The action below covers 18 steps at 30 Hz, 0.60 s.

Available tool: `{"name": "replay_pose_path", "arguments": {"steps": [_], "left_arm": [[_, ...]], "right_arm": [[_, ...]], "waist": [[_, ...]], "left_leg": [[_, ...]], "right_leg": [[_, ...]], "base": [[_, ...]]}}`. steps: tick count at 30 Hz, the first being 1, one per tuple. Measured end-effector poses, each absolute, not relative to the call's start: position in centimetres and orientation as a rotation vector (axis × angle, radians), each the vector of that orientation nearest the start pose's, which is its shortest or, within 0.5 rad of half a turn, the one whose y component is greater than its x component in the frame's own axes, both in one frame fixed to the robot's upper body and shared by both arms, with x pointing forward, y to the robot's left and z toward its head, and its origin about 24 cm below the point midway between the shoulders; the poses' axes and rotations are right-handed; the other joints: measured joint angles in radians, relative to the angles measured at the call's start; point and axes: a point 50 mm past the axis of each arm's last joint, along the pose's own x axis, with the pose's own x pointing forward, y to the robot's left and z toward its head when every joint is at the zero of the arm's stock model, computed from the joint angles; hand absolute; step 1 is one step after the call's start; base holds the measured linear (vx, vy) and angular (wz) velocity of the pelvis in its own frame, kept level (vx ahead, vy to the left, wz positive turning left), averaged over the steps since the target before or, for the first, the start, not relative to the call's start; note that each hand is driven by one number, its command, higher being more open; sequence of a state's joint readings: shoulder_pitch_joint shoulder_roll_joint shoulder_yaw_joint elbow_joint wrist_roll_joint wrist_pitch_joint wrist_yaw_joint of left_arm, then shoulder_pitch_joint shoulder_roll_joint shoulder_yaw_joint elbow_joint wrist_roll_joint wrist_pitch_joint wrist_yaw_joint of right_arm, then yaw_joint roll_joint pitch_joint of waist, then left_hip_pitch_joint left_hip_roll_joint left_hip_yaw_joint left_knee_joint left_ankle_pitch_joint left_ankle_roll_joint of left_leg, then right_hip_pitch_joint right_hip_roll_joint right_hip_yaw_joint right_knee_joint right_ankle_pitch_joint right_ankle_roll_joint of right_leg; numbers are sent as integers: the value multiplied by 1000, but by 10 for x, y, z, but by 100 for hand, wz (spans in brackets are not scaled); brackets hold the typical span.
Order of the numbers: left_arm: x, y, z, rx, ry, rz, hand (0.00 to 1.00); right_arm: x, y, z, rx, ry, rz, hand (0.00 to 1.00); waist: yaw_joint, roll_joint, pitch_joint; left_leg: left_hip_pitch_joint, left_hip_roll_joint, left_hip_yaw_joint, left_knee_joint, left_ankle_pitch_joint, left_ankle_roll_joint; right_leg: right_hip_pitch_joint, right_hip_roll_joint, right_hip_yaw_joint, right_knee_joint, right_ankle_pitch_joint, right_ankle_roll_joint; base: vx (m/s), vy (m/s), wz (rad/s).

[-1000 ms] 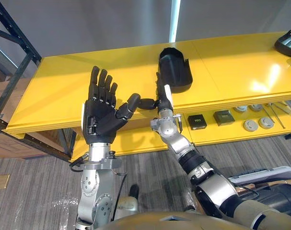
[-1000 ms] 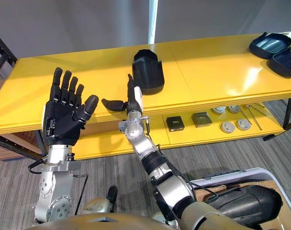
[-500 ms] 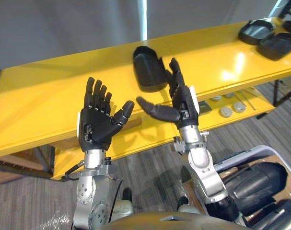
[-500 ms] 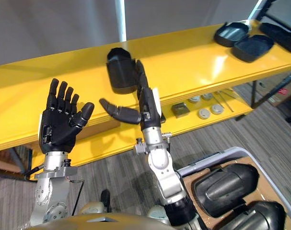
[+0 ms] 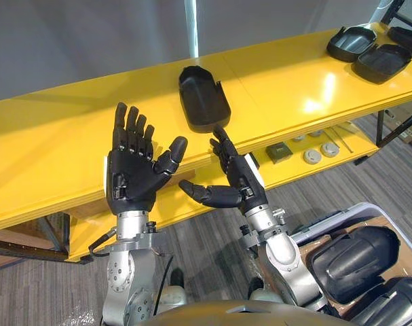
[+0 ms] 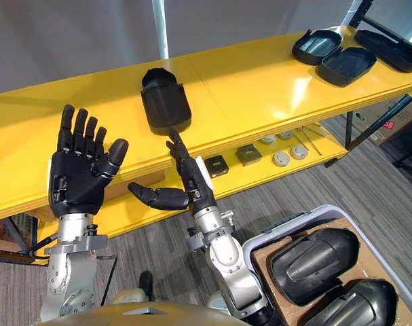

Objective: Walk over and take three plastic housings, then place them on the shelf

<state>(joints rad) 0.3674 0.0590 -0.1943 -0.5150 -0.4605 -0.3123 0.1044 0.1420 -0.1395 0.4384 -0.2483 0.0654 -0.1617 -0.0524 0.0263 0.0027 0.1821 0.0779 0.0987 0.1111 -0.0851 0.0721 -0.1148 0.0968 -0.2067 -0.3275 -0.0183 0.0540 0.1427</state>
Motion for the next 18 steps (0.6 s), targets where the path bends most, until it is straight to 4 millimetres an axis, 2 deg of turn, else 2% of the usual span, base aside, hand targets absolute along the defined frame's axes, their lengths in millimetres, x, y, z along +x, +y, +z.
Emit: {"name": "replay_pose_path", "arguments": {"steps": [5, 8, 12, 18], "left_arm": [[174, 145, 108, -509, -402, 18, 100], [173, 143, 107, -505, -394, -2, 100], [174, 142, 108, -505, -394, -8, 100], [174, 141, 108, -466, -401, -17, 100]], "right_arm": [[212, -81, 65, 30, -191, 283, 100], [226, -84, 60, -1, -166, 234, 100], [246, -90, 62, -35, -166, 180, 100], [262, -96, 68, -60, -189, 124, 100]], "waist": [[-1, 4, -4], [1, 11, -8], [5, 20, -13], [18, 22, -14]], "left_leg": [[-1, -1, -16, -3, 3, 2], [-4, -1, -25, -3, 9, 3], [-10, -2, -38, -2, 19, 3], [-19, -3, -57, 0, 26, 3]], "right_leg": [[9, 0, -19, 0, -1, 0], [11, 0, -25, 1, -1, -1], [12, 0, -36, 2, -1, -1], [12, 0, -51, 7, -2, -2]], "base": [[-45, -14, 9], [-37, -10, 8], [-30, -12, 8], [-24, -11, 8]]}}
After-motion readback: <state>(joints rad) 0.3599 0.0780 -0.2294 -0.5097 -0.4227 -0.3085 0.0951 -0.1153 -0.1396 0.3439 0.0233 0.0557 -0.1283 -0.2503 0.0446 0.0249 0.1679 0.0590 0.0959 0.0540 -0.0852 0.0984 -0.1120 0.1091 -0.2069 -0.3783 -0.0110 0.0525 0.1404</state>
